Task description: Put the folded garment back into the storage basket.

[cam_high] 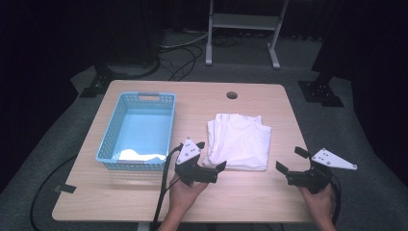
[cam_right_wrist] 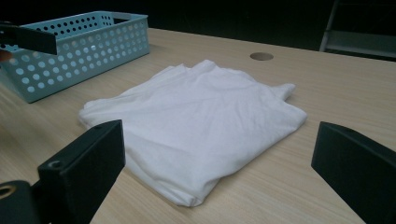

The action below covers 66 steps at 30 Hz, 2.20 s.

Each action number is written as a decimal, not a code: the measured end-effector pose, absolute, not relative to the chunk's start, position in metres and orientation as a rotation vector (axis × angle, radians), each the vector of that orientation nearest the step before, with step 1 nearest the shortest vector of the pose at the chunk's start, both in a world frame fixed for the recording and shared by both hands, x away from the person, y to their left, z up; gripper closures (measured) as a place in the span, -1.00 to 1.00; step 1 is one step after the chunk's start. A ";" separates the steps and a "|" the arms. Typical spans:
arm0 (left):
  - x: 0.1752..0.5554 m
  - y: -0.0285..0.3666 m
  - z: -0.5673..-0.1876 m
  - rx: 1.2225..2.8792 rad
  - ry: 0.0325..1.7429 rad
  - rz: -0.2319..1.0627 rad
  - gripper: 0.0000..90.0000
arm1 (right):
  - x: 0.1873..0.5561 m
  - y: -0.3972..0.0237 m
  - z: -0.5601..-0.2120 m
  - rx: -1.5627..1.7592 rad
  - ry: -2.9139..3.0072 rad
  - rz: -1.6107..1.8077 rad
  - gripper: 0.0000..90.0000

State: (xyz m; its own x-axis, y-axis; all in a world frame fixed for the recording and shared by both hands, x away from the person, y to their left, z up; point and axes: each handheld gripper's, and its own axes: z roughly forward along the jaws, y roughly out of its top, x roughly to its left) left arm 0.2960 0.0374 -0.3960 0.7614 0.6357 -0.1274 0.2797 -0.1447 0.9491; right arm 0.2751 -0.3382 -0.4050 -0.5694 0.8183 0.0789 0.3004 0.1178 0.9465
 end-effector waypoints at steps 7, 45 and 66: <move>0.306 0.031 -0.391 1.764 0.765 0.301 -0.95 | 0.279 -0.332 -0.392 1.102 1.962 1.429 -0.94; 0.375 0.011 -0.364 1.813 1.008 -0.027 -0.95 | 0.346 -0.318 -0.351 1.400 2.155 1.339 -0.93; 0.409 0.008 -0.362 1.832 1.144 -0.142 -0.95 | 0.383 -0.320 -0.347 1.558 2.200 1.285 -0.89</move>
State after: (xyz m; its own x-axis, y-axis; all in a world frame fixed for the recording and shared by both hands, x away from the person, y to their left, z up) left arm 0.4092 0.0085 -0.3620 0.5580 0.6429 -0.5247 0.7518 -0.1239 0.6476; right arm 0.3826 -0.3202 -0.3470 -0.4471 0.8306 0.3320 0.6974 0.0912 0.7108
